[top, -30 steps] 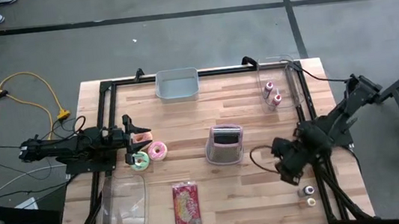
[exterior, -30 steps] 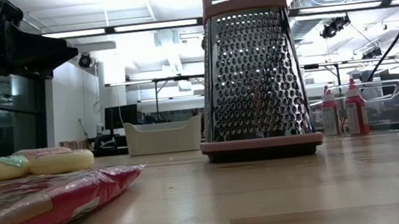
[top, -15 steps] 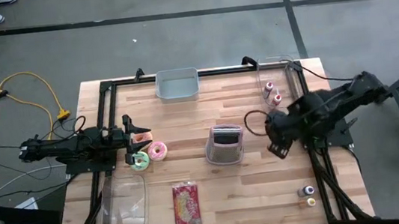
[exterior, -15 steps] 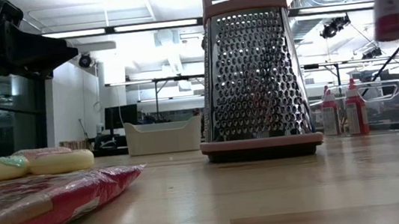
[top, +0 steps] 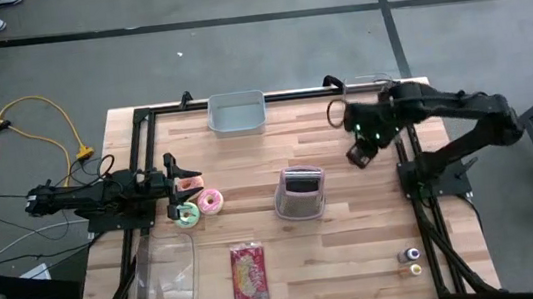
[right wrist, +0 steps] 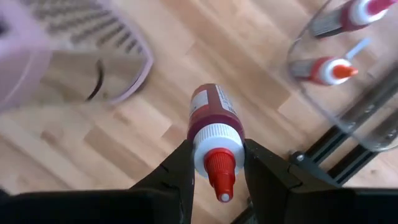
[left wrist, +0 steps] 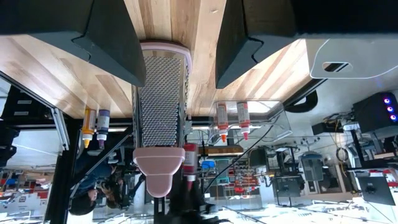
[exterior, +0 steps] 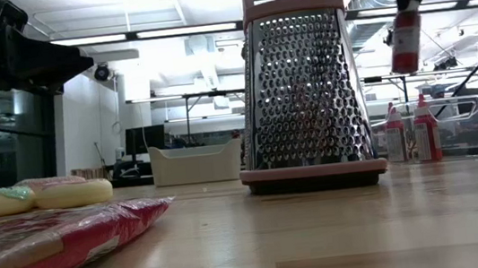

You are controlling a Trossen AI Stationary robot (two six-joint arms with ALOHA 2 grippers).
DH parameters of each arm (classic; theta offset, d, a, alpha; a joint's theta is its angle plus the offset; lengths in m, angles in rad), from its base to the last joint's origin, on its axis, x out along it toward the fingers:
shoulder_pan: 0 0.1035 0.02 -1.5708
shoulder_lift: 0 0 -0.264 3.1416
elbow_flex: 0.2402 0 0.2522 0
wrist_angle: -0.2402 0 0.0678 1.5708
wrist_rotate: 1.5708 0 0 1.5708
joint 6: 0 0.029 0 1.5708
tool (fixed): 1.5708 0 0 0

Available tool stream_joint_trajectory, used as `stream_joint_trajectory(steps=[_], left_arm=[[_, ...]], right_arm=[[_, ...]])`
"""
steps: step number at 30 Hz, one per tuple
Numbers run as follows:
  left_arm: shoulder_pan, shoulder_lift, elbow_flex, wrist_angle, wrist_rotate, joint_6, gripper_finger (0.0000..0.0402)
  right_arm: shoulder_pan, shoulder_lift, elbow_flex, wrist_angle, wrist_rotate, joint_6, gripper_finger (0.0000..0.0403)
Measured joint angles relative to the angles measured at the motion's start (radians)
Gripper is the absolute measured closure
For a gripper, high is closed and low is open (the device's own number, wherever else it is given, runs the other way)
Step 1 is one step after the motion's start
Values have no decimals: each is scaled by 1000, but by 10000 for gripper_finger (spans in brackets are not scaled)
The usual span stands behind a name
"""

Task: Pick & Place Food Item
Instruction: Put the red food coloring into the right transparent bin

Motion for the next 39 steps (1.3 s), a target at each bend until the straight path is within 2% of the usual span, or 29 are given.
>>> stream_joint_trajectory(steps=[7, 20, 26, 33, 39], left_arm=[[0, 0, 0, 0, 0, 0, 214], [0, 0, 0, 0, 0, 0, 214], [0, 0, 0, 0, 0, 0, 214], [0, 0, 0, 0, 0, 0, 214], [0, 0, 0, 0, 0, 0, 214]], right_arm=[[-192, 7, 0, 16, 3, -86, 296], [-545, 17, 0, 174, 31, -232, 296], [-698, 55, 0, 194, 75, -280, 296], [-830, 121, -1, 233, 78, -328, 296], [-873, 179, -19, 242, 72, -333, 296]])
